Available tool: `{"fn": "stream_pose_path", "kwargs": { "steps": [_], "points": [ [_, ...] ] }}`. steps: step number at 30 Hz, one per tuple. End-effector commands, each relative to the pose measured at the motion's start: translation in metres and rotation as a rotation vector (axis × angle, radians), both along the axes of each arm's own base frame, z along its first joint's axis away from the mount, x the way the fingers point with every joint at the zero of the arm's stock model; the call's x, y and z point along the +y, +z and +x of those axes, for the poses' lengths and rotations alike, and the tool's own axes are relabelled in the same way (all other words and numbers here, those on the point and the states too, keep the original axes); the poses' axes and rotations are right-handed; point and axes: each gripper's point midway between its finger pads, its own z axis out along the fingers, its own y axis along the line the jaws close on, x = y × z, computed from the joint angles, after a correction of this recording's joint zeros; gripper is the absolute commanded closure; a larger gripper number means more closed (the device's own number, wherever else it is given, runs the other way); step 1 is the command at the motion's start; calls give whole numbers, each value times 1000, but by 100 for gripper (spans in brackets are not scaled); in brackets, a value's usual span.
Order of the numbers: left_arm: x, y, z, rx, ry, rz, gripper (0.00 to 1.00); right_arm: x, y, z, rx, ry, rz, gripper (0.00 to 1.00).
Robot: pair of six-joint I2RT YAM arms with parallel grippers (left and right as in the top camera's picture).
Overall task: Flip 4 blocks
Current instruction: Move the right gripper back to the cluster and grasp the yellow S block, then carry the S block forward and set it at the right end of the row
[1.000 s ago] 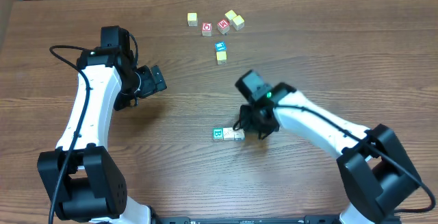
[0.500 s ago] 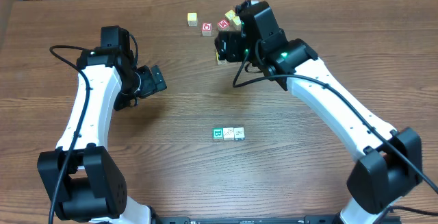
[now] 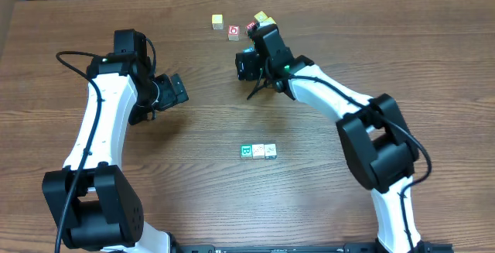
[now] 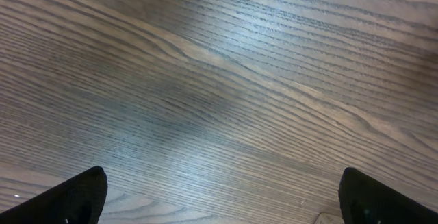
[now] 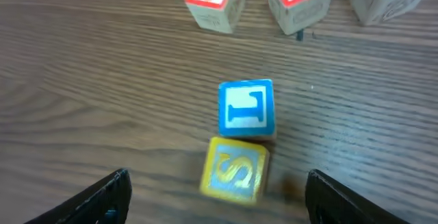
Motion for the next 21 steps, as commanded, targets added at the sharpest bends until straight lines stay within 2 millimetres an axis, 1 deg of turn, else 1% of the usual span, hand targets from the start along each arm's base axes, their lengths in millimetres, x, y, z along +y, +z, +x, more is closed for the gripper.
{"fn": "stream_pose_path", "kwargs": {
  "steps": [1, 2, 5, 7, 9, 12, 13, 15, 17, 21],
  "points": [
    [1, 2, 4, -10, -19, 14, 0, 1, -14, 3, -7, 0, -25, 22],
    [1, 2, 4, -10, -19, 14, 0, 1, -18, 3, -1, 0, -29, 25],
    [1, 2, 4, -10, -19, 14, 0, 0, -20, 2, 3, 0, -32, 49],
    [1, 2, 4, -10, -19, 14, 0, 1, -16, 3, -6, 1, -26, 60],
    [1, 2, 4, -10, -19, 14, 0, 1, -12, 4, -13, 0, -22, 67],
    [1, 2, 4, -10, -18, 14, 0, 1, 0, 4, -25, -1, -14, 69],
    [1, 2, 4, -10, -19, 14, 0, 0, 8, 4, -32, -2, -11, 70],
    [1, 2, 4, -10, -19, 14, 0, 0, 26, 4, -52, -3, 2, 73],
    [1, 2, 4, -10, -18, 14, 0, -2, 47, 1, -67, -3, 11, 73],
    [1, 2, 4, -10, -19, 14, 0, -10, 85, -15, -63, 0, 9, 76]
  ]
}}
